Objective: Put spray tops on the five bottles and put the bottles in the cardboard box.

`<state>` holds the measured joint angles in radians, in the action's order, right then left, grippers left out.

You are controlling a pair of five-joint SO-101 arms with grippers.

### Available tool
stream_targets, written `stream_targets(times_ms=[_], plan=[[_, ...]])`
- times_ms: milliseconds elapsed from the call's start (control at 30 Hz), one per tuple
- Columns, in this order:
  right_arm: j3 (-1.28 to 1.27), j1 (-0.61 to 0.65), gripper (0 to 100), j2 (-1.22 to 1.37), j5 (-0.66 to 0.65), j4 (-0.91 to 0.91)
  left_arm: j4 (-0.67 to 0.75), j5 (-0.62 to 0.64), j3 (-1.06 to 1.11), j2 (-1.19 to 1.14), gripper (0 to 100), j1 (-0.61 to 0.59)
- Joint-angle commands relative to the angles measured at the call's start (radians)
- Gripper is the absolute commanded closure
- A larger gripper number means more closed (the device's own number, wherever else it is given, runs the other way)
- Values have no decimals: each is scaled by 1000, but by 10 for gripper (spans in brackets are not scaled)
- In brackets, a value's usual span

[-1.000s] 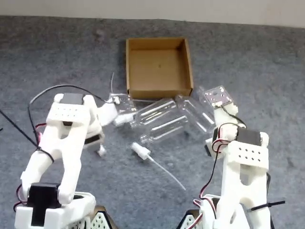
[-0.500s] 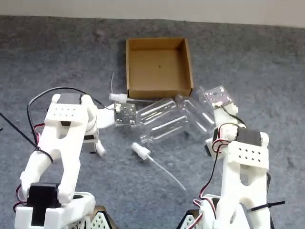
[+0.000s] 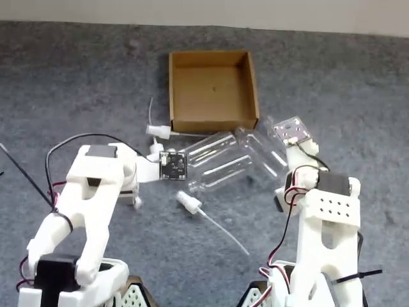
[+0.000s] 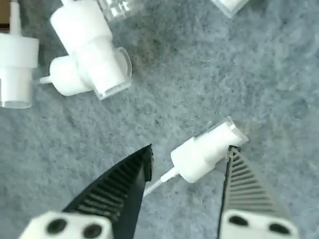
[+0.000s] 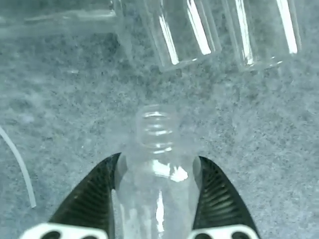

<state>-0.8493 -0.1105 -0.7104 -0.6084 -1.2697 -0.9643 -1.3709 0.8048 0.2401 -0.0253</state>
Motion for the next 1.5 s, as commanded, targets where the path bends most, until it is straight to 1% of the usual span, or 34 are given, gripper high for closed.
stream_targets(times_ms=[0, 233, 300, 433, 533, 600, 700, 767, 900, 967, 1100, 1200, 1267, 1333, 1400, 1467], plan=[[16, 10, 995, -33, -9, -36, 48, -166, 59, -12, 822, 7], [15, 10, 995, -33, -9, -38, 44, -157, 73, -8, 833, -22], [15, 10, 995, -33, -9, -38, 43, -149, 73, -8, 886, -36], [16, 10, 995, -33, -9, -36, 40, -77, 71, -1, 999, -67], [18, 10, 995, -33, -6, -33, 38, 6, 41, 22, 996, -71], [18, 12, 995, -33, -5, -33, 38, 140, -7, 65, 997, -65], [18, 12, 995, -33, -3, -30, 35, 437, -107, 154, 997, -61], [21, 16, 995, -33, -3, -22, 0, 628, -185, 219, 996, -61], [35, 107, 995, -33, 9, 61, -80, 968, -346, 344, 996, -50], [67, 177, 995, -33, 87, 99, -103, 1094, -426, 407, 996, -27], [162, 334, 995, -33, 236, 105, -112, 1277, -552, 512, 996, 33], [209, 458, 995, -25, 308, 114, -94, 1412, -607, 568, 996, 71], [222, 550, 995, -33, 305, 151, -43, 1511, -613, 604, 996, 88], [222, 636, 995, -33, 275, 168, -5, 1588, -613, 636, 996, 90], [222, 700, 995, -33, 255, 168, 20, 1622, -613, 665, 996, 90], [229, 742, 995, -28, 262, 173, 20, 1617, -613, 697, 996, 90]])
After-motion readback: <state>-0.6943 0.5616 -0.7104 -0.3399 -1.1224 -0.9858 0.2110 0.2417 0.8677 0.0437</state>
